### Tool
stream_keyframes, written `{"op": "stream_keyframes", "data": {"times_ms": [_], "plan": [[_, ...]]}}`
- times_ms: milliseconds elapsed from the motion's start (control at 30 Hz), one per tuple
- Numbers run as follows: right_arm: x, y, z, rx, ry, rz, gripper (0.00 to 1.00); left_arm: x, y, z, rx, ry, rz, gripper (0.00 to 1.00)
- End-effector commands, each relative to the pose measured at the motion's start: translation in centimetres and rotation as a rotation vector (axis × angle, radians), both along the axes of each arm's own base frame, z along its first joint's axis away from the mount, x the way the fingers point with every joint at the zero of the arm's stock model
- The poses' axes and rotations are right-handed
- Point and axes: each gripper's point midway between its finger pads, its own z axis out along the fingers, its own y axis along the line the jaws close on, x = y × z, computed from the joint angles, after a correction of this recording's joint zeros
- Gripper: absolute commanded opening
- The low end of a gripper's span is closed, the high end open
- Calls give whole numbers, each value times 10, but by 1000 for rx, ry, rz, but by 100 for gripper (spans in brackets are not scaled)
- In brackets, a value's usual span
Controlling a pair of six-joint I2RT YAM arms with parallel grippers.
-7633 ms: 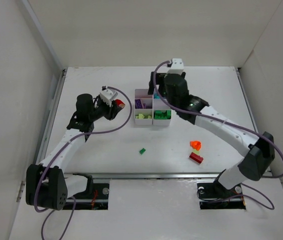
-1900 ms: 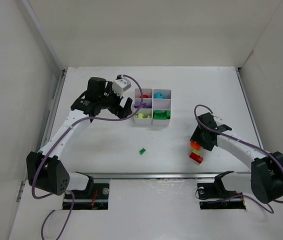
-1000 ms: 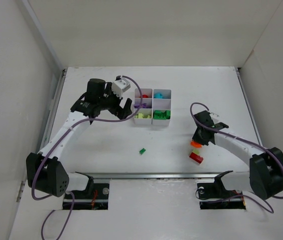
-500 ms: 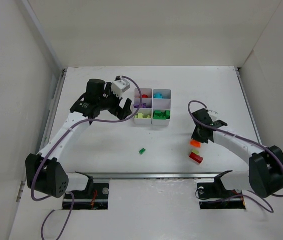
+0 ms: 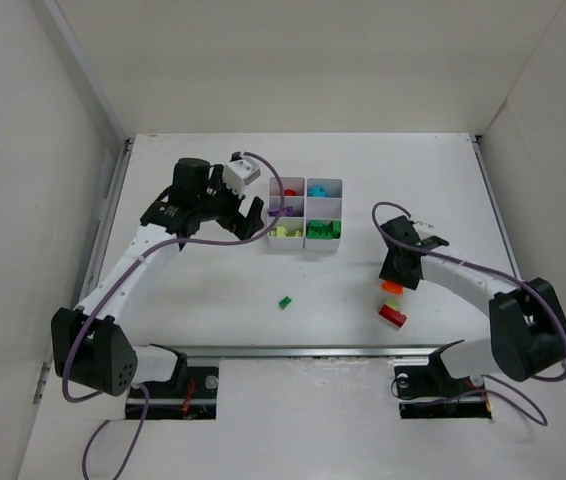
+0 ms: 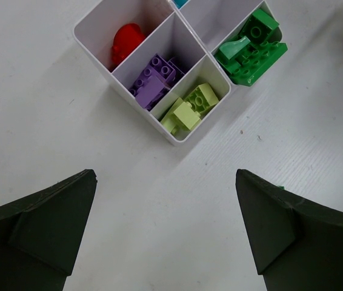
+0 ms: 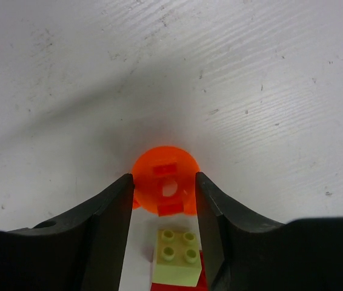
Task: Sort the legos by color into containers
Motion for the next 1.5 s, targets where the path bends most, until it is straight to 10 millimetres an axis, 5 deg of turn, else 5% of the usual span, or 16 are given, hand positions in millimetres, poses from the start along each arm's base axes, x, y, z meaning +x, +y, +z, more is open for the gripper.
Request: {"op": "stream_keyframes", "data": {"times_ms": [0,567,833,1033,1167,1267,1467], "plan": [[24,4,10,4,-69,23,51,-3,-2,15,-29,-52,-21,99],[24,6,9,24,-68,28,38,-5,-1,17,-29,-52,-21,99],[21,7,6,33,-58,23,4,-5,-1,17,-29,-52,-21,99],[23,6,14,33,-82,20,0,-5,-1,17,-24,-58,-25,99],[31,4,38,7,-133,34,0,-5,-1,17,-24,-58,-25,99],[44,5,76,-33,-218,54,0,-5,-1,17,-24,-58,-25,99],[80,42,163,-16,-455,180,0,-5,-1,17,-24,-58,-25,99]]}}
